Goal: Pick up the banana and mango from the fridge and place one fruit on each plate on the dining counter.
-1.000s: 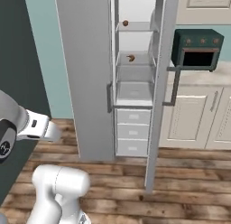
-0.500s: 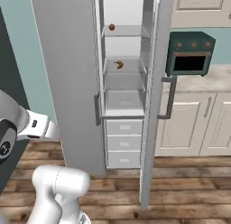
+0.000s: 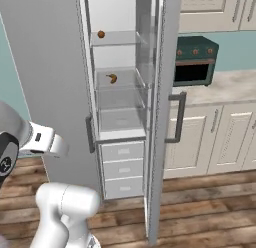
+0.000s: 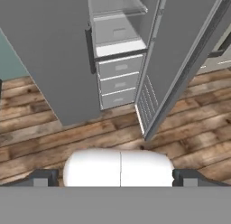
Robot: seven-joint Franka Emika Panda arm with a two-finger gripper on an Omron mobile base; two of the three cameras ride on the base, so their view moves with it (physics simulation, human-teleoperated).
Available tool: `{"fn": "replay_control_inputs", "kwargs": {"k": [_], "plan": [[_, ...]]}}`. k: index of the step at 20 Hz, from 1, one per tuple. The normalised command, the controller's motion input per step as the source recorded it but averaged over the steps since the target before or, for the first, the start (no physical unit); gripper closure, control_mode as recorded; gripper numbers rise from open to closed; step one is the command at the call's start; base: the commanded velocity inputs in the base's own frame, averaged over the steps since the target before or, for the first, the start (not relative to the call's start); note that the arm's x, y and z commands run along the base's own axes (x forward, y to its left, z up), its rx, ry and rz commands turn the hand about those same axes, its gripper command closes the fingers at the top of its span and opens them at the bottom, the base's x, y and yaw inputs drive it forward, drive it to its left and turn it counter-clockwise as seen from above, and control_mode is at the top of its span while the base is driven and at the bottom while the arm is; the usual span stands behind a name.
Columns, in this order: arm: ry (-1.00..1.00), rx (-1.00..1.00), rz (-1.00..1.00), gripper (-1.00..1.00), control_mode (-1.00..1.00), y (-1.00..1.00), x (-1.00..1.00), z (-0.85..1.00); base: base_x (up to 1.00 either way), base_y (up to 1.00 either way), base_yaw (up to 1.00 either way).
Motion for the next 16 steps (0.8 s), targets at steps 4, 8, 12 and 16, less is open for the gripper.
{"fn": "replay_control_inputs", "kwargs": {"k": [4, 8, 12, 16], "plan": [[0.0, 0.0, 0.0, -1.0, 1.0, 0.0, 0.0, 0.0, 0.7, 0.0, -0.2], [0.0, 0.0, 0.0, -1.0, 1.0, 0.0, 0.0, 0.0, 0.65, -0.01, -0.02], [0.0, 0.0, 0.0, -1.0, 1.0, 0.0, 0.0, 0.0, 0.51, -0.19, 0.01], [0.0, 0.0, 0.0, -1.0, 1.0, 0.0, 0.0, 0.0, 0.6, -0.38, 0.15]]}}
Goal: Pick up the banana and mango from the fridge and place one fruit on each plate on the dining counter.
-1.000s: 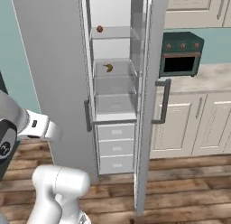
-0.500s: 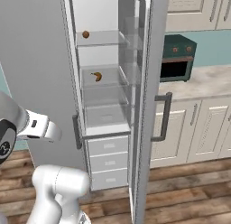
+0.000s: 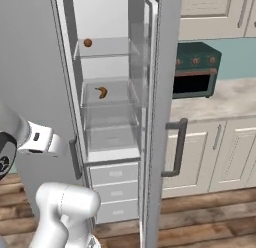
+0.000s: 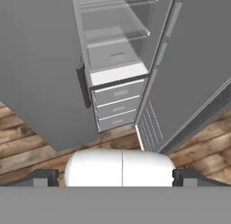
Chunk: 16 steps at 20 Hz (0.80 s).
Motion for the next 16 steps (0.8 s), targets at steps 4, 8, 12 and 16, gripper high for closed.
{"fn": "replay_control_inputs", "kwargs": {"k": [4, 8, 12, 16], "plan": [[0.0, 0.0, 0.0, -1.0, 1.0, 0.0, 0.0, 0.0, 0.54, -0.23, 0.17], [0.0, 0.0, 0.0, -1.0, 1.0, 0.0, 0.0, 0.0, 0.48, -0.08, 0.2], [0.0, 0.0, 0.0, -1.0, 1.0, 0.0, 0.0, 0.0, 0.3, -0.03, 0.25], [0.0, 0.0, 0.0, -1.0, 1.0, 0.0, 0.0, 0.0, 0.0, -0.21, 0.14]]}}
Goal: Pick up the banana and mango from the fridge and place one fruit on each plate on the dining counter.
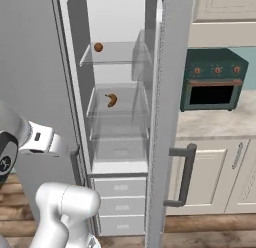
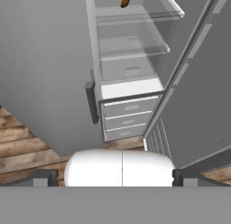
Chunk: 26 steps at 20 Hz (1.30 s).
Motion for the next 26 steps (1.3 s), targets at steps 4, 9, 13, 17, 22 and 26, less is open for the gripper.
{"fn": "replay_control_inputs", "kwargs": {"k": [4, 9, 13, 17, 22, 26], "plan": [[0.0, 0.0, 0.0, -1.0, 1.0, 0.0, 0.0, 0.0, 0.12, -0.24, 0.01], [0.0, 0.0, 0.0, -1.0, 1.0, 0.0, 0.0, 0.0, 0.2, -0.64, 0.0], [0.0, 0.0, 0.0, -1.0, 1.0, 0.0, 0.0, 0.0, 0.31, -0.52, 0.0], [0.0, 0.0, 0.0, -1.0, 1.0, 0.0, 0.0, 0.0, 0.32, -0.05, 0.07], [0.0, 0.0, 0.0, -1.0, 1.0, 0.0, 0.0, 0.0, 0.13, 0.0, 0.18], [0.0, 0.0, 0.0, -1.0, 1.0, 0.0, 0.0, 0.0, 0.47, -0.08, 0.2]]}}
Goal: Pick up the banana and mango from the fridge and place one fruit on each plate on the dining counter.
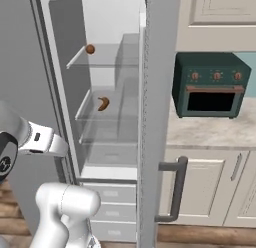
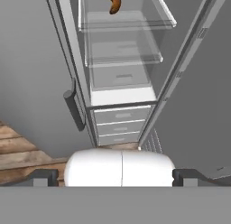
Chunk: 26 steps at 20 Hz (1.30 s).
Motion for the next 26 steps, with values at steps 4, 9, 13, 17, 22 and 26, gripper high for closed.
{"fn": "replay_control_inputs", "kwargs": {"k": [4, 9, 13, 17, 22, 26], "plan": [[0.0, 0.0, 0.0, -1.0, 1.0, 0.0, 0.0, 0.0, 0.62, -0.1, 0.18], [0.0, 0.0, 0.0, -1.0, 1.0, 0.0, 0.0, 0.0, 0.32, -0.36, 0.03], [0.0, 0.0, 0.0, -1.0, 1.0, 0.0, 0.0, 0.0, 0.0, -0.33, 0.0], [0.0, 0.0, 0.0, -1.0, 1.0, 0.0, 0.0, 0.0, 0.0, -0.01, 0.0], [0.0, 0.0, 0.0, -1.0, 1.0, 0.0, 0.0, 0.0, 0.0, 0.0, 0.0], [0.0, 0.0, 0.0, -1.0, 1.0, 0.0, 0.0, 0.0, 0.0, 0.0, 0.0]]}}
